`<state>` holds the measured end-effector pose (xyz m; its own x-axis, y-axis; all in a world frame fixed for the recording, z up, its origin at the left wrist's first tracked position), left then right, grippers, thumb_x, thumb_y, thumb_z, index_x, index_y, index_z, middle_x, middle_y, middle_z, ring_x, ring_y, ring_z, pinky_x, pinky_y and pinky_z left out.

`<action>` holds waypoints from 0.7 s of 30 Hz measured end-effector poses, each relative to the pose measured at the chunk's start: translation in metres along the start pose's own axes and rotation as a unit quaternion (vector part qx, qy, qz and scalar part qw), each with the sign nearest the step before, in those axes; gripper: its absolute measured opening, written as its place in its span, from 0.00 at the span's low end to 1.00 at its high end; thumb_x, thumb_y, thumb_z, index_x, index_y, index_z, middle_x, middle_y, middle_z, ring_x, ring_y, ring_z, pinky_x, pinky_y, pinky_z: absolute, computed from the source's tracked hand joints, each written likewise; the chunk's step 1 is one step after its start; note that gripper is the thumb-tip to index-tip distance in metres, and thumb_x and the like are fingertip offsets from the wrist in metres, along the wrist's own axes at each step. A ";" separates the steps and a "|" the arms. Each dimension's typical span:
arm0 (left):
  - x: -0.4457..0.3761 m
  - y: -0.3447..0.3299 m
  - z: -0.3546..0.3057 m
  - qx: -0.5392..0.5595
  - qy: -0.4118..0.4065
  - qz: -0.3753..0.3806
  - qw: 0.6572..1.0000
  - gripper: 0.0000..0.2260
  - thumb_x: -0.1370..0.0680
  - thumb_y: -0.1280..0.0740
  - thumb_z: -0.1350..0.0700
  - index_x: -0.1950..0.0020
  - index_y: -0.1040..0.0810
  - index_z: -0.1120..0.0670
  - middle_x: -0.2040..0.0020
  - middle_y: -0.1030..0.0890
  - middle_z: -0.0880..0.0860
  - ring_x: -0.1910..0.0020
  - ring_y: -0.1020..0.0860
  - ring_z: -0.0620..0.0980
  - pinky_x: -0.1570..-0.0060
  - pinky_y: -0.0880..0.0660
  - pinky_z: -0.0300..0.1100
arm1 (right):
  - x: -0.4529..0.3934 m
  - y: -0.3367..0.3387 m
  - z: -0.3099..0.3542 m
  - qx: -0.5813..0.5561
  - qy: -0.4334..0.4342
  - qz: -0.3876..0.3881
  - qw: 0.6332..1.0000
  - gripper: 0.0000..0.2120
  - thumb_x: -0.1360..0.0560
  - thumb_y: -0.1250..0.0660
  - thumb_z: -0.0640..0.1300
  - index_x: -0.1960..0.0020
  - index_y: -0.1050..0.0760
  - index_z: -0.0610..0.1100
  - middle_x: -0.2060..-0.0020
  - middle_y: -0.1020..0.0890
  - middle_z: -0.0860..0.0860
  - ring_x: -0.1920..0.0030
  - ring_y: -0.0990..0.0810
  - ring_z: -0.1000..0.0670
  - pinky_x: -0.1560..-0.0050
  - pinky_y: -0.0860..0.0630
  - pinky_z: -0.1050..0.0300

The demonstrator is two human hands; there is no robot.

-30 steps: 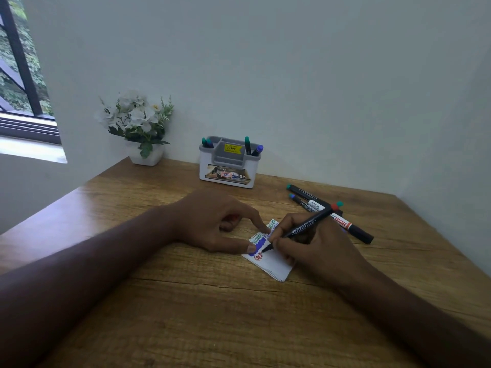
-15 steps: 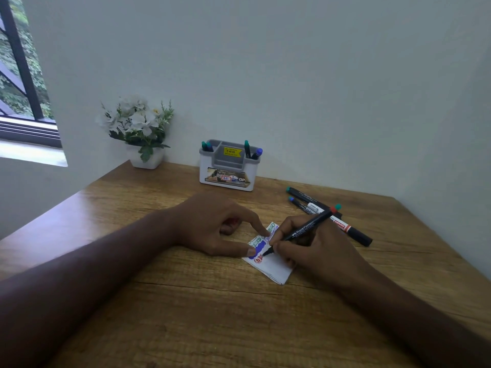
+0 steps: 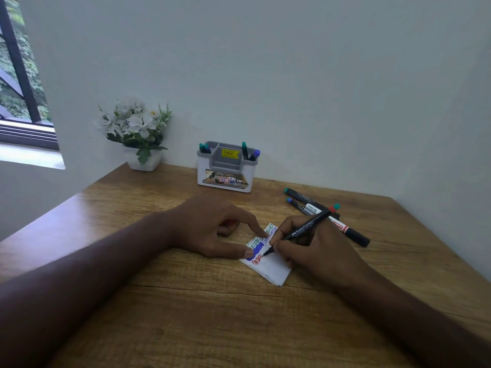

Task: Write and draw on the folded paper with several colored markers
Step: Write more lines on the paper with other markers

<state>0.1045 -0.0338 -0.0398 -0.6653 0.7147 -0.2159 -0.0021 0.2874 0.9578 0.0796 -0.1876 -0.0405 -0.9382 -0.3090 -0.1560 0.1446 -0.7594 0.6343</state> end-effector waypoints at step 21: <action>0.000 -0.001 0.000 0.012 0.008 0.006 1.000 0.23 0.24 0.34 0.29 0.31 0.24 0.33 0.71 0.28 0.45 0.69 0.28 0.46 0.68 0.32 0.50 | -0.001 0.005 -0.002 0.001 -0.009 -0.005 1.000 0.04 0.23 0.27 0.45 0.56 0.16 0.52 0.59 0.13 0.57 0.59 0.15 0.62 0.62 0.19 0.68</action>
<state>0.1049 -0.0337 -0.0404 -0.6777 0.7073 -0.2009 0.0238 0.2942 0.9554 0.0815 -0.1921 -0.0389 -0.9448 -0.2918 -0.1488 0.1351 -0.7610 0.6346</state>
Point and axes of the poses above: each hand's wrist, its own x-axis away from the middle knuckle, its own y-axis out of the back of the hand, z = x × y, the point moved 10 cm from there along -x, towards the middle knuckle
